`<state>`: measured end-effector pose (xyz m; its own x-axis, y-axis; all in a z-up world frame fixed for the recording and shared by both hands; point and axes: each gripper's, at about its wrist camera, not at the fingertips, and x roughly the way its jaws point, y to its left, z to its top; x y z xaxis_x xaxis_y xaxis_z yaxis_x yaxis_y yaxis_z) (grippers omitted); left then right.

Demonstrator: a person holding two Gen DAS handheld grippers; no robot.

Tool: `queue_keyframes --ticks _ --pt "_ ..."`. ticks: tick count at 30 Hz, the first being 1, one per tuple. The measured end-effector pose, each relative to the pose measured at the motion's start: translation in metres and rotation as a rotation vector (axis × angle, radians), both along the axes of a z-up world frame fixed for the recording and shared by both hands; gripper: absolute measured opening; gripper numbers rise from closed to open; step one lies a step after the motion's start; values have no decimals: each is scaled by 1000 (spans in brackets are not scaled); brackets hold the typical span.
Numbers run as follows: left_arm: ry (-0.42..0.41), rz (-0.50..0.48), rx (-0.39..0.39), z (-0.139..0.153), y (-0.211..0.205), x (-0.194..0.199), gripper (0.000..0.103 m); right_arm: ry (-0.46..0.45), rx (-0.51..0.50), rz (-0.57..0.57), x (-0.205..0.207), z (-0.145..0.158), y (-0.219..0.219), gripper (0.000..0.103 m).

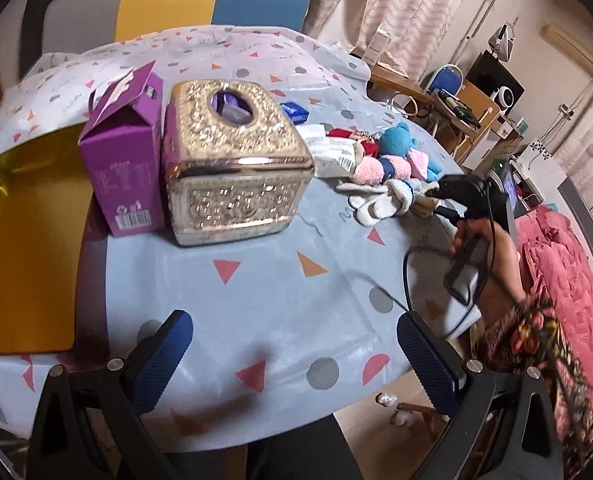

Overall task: Organize soft objects
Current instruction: 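Reach the right tool to the cream knitted glove and grasp it, then grasp the white sock with blue band with the left tool while the right holds the glove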

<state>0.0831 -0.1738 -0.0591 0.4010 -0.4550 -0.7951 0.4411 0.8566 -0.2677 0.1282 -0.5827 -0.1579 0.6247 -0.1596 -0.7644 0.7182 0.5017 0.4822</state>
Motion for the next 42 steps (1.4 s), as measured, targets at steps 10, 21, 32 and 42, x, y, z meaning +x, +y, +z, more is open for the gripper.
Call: queue_keyframes --ticks 10,21,32,42 --pt "-214 -183 63 16 -76 12 103 -199 -31 118 -65 9 2 17" --pt "-260 -424 156 -14 -220 66 103 -195 35 169 -104 -1 11 17" --pt "-444 -610 374 -66 -281 74 85 -219 75 152 -108 -17 14 18" --pt "-166 -529 260 -68 -243 94 41 -227 70 137 -115 -18 21 18"
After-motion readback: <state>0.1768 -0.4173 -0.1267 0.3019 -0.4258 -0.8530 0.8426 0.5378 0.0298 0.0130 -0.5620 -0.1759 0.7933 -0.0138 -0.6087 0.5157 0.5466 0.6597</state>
